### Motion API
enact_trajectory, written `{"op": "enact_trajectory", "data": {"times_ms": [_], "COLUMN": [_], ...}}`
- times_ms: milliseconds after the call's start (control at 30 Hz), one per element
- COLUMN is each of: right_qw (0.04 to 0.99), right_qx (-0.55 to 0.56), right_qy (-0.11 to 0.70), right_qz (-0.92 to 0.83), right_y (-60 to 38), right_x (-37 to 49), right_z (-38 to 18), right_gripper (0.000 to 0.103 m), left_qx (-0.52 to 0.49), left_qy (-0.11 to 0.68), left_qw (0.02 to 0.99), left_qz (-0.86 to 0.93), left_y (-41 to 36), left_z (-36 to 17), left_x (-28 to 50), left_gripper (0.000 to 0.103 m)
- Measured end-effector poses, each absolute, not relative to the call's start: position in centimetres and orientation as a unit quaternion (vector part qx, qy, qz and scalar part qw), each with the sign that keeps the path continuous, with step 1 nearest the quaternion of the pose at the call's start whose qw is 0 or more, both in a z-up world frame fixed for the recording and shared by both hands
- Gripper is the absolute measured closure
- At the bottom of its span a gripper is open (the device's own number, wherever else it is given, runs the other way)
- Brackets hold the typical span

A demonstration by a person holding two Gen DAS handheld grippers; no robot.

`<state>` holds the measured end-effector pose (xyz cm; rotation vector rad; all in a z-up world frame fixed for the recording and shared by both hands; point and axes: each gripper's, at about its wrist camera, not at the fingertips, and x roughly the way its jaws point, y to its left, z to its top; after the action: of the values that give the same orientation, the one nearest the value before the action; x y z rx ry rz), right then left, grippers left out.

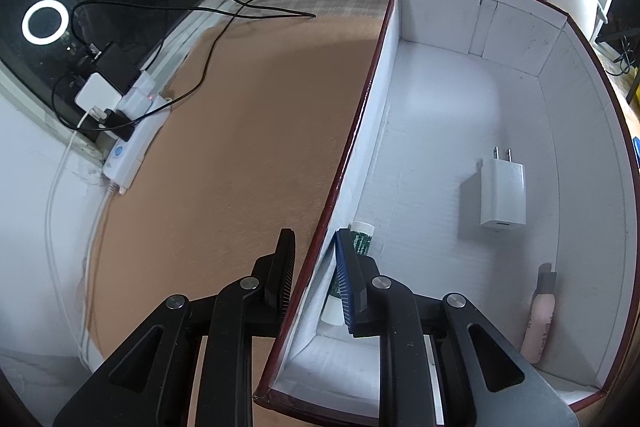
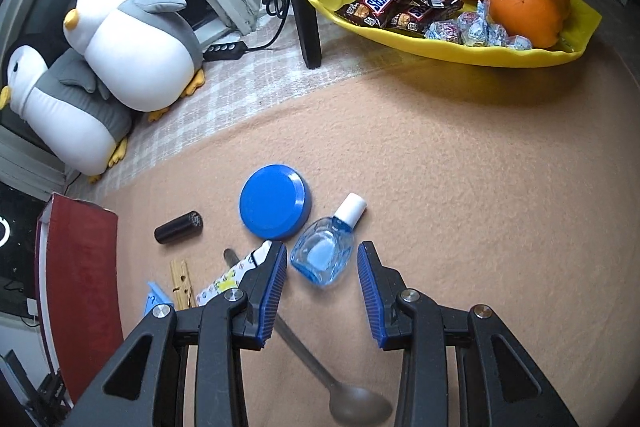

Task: Organize rigid objects
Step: 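Move the right gripper to the blue bottle and close on it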

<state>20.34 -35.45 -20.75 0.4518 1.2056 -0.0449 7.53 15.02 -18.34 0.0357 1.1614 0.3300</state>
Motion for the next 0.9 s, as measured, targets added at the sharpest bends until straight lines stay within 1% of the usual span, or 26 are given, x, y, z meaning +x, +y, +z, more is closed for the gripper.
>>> {"op": "enact_trajectory", "data": {"times_ms": [433,500,567,900], "right_qw": [0.792,0.793,0.795,0.800], "right_qx": [0.159,0.148,0.141,0.136], "right_qy": [0.590,0.590,0.590,0.584], "right_qz": [-0.018,-0.018,-0.019,-0.030], "right_y": [-33.9,-33.6,-33.4,-33.9], "right_x": [22.0,22.0,22.0,21.0], "right_z": [-21.9,-21.9,-21.9,-21.3], "right_gripper": [0.070,0.071,0.081,0.081], "left_qx": [0.015,0.011,0.003,-0.020], "left_qy": [0.545,0.544,0.542,0.530], "left_qw": [0.823,0.825,0.827,0.836], "left_qz": [0.155,0.154,0.152,0.141], "left_y": [15.0,15.1,15.3,15.8], "left_z": [-18.2,-18.2,-18.1,-18.2], "left_x": [7.5,7.4,7.3,7.1], "left_gripper": [0.084,0.084,0.084,0.084]}}
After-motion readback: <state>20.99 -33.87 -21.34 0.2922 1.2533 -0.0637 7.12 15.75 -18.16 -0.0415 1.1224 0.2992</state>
